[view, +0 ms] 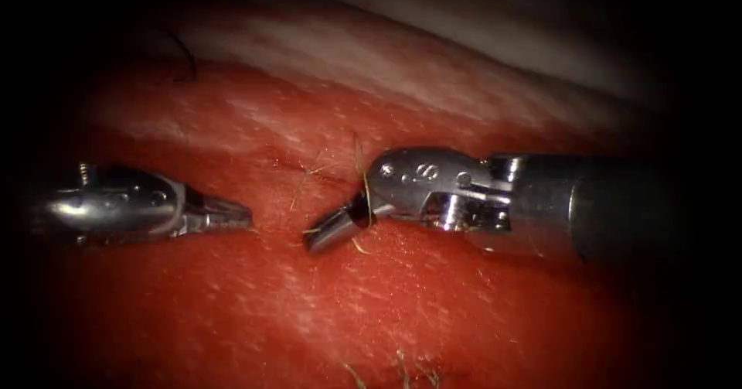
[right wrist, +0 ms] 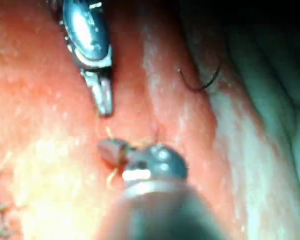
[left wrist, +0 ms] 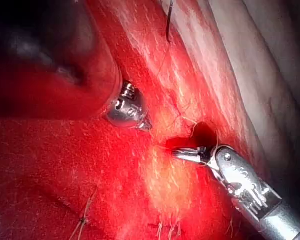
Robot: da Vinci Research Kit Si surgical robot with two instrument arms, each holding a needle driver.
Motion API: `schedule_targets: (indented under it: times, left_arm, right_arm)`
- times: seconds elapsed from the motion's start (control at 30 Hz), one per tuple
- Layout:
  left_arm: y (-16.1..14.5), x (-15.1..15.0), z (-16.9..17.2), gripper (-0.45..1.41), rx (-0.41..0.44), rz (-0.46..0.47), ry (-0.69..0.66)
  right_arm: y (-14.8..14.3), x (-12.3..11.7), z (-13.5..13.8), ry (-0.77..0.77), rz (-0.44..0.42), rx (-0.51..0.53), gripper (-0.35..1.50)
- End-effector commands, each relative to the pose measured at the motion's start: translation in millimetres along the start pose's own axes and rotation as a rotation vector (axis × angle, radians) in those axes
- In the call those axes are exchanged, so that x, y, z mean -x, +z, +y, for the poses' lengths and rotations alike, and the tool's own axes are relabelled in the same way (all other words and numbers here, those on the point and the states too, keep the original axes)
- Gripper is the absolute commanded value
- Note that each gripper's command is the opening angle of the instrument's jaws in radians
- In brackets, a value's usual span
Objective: Wound Closure
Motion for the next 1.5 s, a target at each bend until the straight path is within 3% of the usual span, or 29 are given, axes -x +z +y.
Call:
schedule_targets:
  times: [0.03, 0.4, 0.77, 1.17, 1.5]
  left_arm:
    - [0.3, 0.5, 1.1, -0.35, 0.003, 0.001, 0.002]
    - [-6.7, 2.4, 9.7, -0.35, 0.019, -0.006, 0.025]
    - [-12.9, 4.1, 13.1, -0.35, 0.013, -0.024, 0.033]
    - [-14.7, 4.2, 16.9, -0.35, -0.003, -0.029, 0.025]
    - [-16.5, 2.8, 23.3, -0.35, 0.021, -0.024, 0.030]
  right_arm:
    - [0.0, -0.3, 1.2, 0.002, 0.012, 0.014, -0.35]
    - [-3.0, 1.3, 3.3, 0.023, 0.023, 0.078, -0.35]
    - [-5.0, 4.1, 5.4, 0.025, -0.014, 0.126, -0.35]
    - [-6.6, 4.4, 7.2, 0.046, -0.090, 0.221, -0.35]
    - [-7.1, 5.0, 7.5, 0.050, -0.092, 0.246, -0.35]
